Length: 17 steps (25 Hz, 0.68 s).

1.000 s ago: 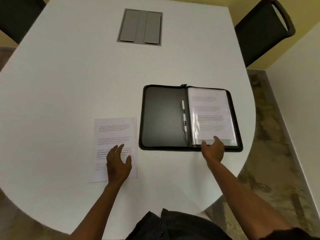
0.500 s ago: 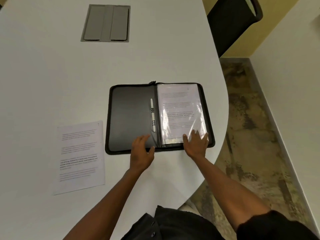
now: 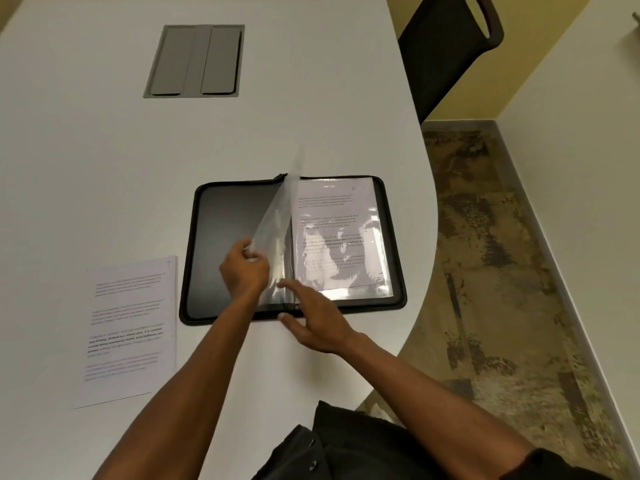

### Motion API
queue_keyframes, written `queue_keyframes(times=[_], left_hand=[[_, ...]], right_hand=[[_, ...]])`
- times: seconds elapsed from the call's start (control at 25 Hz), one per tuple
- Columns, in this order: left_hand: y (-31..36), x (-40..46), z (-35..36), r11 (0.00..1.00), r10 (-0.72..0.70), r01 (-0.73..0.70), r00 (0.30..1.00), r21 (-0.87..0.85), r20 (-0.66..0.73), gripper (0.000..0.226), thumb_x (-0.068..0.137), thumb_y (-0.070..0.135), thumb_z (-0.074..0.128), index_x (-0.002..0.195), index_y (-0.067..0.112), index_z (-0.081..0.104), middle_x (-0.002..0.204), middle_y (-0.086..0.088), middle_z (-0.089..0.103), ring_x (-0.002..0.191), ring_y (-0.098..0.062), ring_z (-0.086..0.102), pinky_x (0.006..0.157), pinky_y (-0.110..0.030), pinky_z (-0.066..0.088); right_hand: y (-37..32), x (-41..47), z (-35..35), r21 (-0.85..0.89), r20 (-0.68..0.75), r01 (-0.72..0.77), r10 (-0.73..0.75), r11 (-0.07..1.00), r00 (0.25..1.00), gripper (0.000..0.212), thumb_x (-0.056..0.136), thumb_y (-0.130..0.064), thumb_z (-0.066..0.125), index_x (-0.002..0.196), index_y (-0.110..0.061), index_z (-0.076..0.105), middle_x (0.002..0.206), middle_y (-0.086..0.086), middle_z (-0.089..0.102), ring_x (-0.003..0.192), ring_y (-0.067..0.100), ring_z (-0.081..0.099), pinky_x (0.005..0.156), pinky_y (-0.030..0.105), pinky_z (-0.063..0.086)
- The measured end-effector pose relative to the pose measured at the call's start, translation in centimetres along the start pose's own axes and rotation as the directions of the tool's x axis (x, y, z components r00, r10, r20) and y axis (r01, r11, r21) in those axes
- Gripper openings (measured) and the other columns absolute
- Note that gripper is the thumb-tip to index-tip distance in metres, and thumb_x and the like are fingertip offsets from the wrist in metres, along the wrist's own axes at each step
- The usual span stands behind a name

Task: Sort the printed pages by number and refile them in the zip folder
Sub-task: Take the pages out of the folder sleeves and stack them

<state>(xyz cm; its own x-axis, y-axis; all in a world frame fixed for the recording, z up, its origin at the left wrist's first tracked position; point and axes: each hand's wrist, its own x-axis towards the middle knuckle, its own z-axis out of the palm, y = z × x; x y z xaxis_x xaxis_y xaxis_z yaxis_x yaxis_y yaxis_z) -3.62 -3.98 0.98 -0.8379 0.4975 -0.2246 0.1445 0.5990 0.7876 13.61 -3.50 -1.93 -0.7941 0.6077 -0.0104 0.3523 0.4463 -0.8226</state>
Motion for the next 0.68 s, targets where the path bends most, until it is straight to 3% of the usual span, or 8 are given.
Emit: queue_keyframes(times=[0.08, 0.12, 0.24, 0.36, 0.44, 0.56, 0.68], left_hand=[[-2.1, 1.6, -1.3, 0.997, -0.058, 0.061, 0.994, 0.036, -0.095, 0.029, 0.092, 0.010, 0.052, 0.114, 0.017, 0.068, 0.107, -0.004, 0.068, 0.098, -0.027, 0.066, 0.079, -0.032, 0.054], [-3.2, 2.4, -2.0, 0.993, -0.100, 0.107, 0.987, 0.042, -0.128, 0.032, 0.091, 0.012, 0.047, 0.114, 0.017, 0.068, 0.108, -0.005, 0.068, 0.099, -0.028, 0.065, 0.082, -0.034, 0.054], [-6.4, 3.6, -3.6, 0.973, -0.229, 0.232, 0.957, -0.002, -0.179, 0.035, 0.089, 0.016, 0.045, 0.116, 0.020, 0.068, 0.114, -0.009, 0.069, 0.100, -0.032, 0.065, 0.085, -0.038, 0.054], [-7.6, 4.2, -4.0, 0.964, -0.266, 0.265, 0.953, -0.027, -0.148, 0.034, 0.091, 0.015, 0.048, 0.119, 0.022, 0.066, 0.116, -0.011, 0.067, 0.101, -0.033, 0.064, 0.084, -0.037, 0.054], [-7.7, 3.9, -3.7, 0.965, -0.247, 0.257, 0.960, 0.062, -0.131, 0.047, 0.089, 0.013, 0.055, 0.136, 0.017, 0.056, 0.128, -0.013, 0.061, 0.114, -0.035, 0.058, 0.095, -0.042, 0.051], [-7.7, 1.4, -1.8, 0.924, 0.040, 0.011, 0.991, 0.382, -0.124, 0.067, 0.083, 0.015, 0.067, 0.145, 0.007, 0.043, 0.143, -0.021, 0.045, 0.133, -0.039, 0.039, 0.104, -0.053, 0.041], [-7.1, -2.3, 1.9, 0.888, 0.311, -0.323, 0.946, 0.328, 0.089, 0.052, 0.083, 0.013, 0.069, 0.134, 0.006, 0.057, 0.134, -0.019, 0.052, 0.130, -0.035, 0.041, 0.105, -0.048, 0.041]], right_hand=[[2.6, -0.8, -1.5, -0.009, -0.229, -0.188, 0.181, 0.982, 0.956, 0.042, 0.091, -0.025, 0.066, 0.130, -0.017, 0.055, 0.126, 0.002, 0.061, 0.116, 0.019, 0.056, 0.098, 0.038, 0.049], [4.3, -1.2, -2.5, -0.019, -0.310, -0.339, 0.317, 0.941, 0.897, 0.041, 0.089, -0.023, 0.068, 0.128, -0.015, 0.057, 0.125, 0.004, 0.060, 0.118, 0.022, 0.054, 0.100, 0.040, 0.048], [8.6, -2.1, -5.5, -0.106, -0.376, -0.694, 0.617, 0.712, 0.691, 0.056, 0.089, -0.031, 0.069, 0.139, -0.013, 0.051, 0.141, 0.011, 0.050, 0.131, 0.030, 0.045, 0.109, 0.042, 0.042], [10.3, -2.1, -7.0, -0.146, -0.345, -0.771, 0.699, 0.620, 0.627, 0.063, 0.089, -0.034, 0.069, 0.144, -0.012, 0.045, 0.143, 0.012, 0.045, 0.130, 0.030, 0.044, 0.106, 0.041, 0.044], [10.7, -1.7, -7.3, -0.142, -0.368, -0.769, 0.689, 0.623, 0.625, 0.063, 0.086, -0.035, 0.072, 0.141, -0.013, 0.048, 0.135, 0.012, 0.050, 0.122, 0.030, 0.050, 0.100, 0.042, 0.048], [10.5, -0.6, -8.0, 0.001, -0.460, -0.790, 0.702, 0.613, 0.543, 0.056, 0.083, -0.031, 0.076, 0.133, -0.014, 0.055, 0.121, 0.010, 0.059, 0.107, 0.028, 0.059, 0.087, 0.041, 0.055], [10.0, -0.2, -8.9, 0.106, -0.504, -0.794, 0.721, 0.598, 0.476, 0.022, 0.087, -0.019, 0.073, 0.107, -0.012, 0.067, 0.102, 0.008, 0.070, 0.081, 0.018, 0.058, 0.068, 0.028, 0.047]])
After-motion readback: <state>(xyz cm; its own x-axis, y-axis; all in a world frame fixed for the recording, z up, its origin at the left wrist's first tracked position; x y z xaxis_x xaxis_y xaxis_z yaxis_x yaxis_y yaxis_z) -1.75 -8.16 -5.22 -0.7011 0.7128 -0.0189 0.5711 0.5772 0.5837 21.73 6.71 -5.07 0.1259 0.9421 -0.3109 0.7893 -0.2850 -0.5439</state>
